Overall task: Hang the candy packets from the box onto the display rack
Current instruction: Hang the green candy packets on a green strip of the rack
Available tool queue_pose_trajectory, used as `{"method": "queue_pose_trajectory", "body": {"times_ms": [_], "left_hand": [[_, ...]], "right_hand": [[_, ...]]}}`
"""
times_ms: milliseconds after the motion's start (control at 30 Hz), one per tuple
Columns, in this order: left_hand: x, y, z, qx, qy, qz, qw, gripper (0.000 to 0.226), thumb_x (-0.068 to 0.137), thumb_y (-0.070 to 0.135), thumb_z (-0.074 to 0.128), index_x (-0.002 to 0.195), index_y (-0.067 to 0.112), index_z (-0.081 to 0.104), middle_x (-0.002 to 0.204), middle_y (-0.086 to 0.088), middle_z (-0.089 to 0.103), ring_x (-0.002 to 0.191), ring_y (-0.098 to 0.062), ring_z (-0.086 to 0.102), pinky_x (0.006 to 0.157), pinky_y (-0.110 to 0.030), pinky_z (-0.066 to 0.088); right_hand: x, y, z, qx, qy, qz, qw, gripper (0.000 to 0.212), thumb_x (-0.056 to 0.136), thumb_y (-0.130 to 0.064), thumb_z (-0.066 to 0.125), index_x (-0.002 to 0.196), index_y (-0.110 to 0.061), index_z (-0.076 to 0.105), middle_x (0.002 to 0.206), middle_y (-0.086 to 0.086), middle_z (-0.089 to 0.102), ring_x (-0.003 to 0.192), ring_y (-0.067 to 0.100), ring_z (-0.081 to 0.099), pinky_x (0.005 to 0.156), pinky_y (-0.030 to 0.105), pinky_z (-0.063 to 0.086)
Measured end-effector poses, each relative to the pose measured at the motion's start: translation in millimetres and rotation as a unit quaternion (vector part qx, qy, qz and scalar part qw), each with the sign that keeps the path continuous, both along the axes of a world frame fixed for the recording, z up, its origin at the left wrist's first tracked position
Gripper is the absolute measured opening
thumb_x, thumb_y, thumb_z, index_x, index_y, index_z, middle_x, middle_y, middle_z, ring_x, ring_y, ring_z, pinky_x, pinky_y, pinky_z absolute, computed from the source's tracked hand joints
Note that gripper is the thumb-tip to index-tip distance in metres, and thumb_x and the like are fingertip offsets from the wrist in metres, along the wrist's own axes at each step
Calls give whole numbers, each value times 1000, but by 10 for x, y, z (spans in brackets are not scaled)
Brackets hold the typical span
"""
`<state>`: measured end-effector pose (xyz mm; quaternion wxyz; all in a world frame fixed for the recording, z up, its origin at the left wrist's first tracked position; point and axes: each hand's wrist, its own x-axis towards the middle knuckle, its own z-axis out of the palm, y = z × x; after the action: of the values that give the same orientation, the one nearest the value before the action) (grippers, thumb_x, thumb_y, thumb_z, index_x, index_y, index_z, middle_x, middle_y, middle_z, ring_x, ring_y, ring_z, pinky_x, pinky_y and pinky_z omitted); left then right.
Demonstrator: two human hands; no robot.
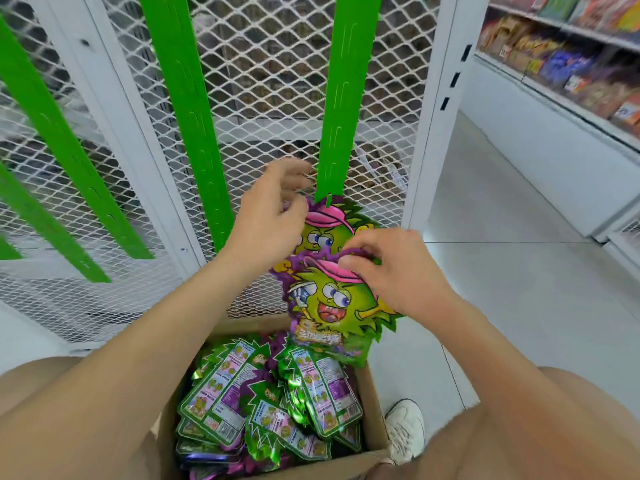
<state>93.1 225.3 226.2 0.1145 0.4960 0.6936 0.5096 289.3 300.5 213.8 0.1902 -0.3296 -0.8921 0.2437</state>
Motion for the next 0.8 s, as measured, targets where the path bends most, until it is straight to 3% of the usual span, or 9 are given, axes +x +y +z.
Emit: {"method": "queue_pose_trajectory", "body": {"times_ms": [133,267,433,500,567,600,667,733,800], "left_hand": [[13,50,230,-11,-88,-57,994,31,102,3,51,120,15,73,109,3,78,104,-4,72,98,-29,56],[-3,93,371,-35,-74,-63,995,24,106,19,55,113,23,78,107,8,79,105,-7,72,98,-31,56],[50,155,467,-29,-31,-39,998,24,105,26,56,107,33,78,94,20,77,92,8,67,84,-16,50],[60,187,494,-35,-46,-63,996,28,106,25,54,96,41,74,86,28,74,85,16,63,75,-5,44],[53,210,515,-50,-63,-99,992,29,106,22,53,95,41,73,89,34,73,88,20,62,79,-1,43],[51,224,515,-60,-69,-117,989,28,105,20,54,100,38,75,95,30,75,93,15,65,88,-6,46],[34,252,480,-75,-58,-143,985,27,101,18,58,108,34,79,103,11,79,103,-7,72,100,-32,54],[18,257,434,-77,-35,-152,985,24,100,19,62,109,32,79,103,-8,77,97,-26,72,94,-44,56],[-8,230,411,-77,-23,-146,986,18,100,21,65,107,30,78,100,-10,76,93,-35,71,88,-49,59]], "right_hand": [[-32,62,291,2,85,34,996,16,100,-18,68,103,-29,79,92,-27,70,92,-3,65,84,14,45],[-110,280,582,28,39,47,998,32,104,-8,57,112,-33,76,105,-13,72,91,5,64,79,22,47],[-250,527,758,25,128,-32,991,29,92,-11,67,109,-34,74,107,-14,75,103,1,70,96,33,58],[-300,506,705,26,179,-81,980,27,87,-13,70,105,-33,72,101,-17,75,97,-2,70,91,29,59],[-309,466,615,32,216,-119,969,25,85,-14,72,103,-32,71,93,-18,76,88,-1,72,84,30,59],[-305,450,577,34,227,-131,965,25,84,-15,72,102,-31,71,90,-18,76,86,-1,72,82,32,60],[-296,440,528,37,251,-135,958,23,83,-15,76,101,-30,73,90,-19,75,88,-1,72,84,34,61],[-297,427,514,30,267,-126,955,24,83,-14,80,100,-29,73,92,-19,75,90,0,72,87,36,61],[-311,408,516,7,279,-117,953,26,83,-14,84,102,-27,73,92,-16,76,89,2,73,86,38,61]]}}
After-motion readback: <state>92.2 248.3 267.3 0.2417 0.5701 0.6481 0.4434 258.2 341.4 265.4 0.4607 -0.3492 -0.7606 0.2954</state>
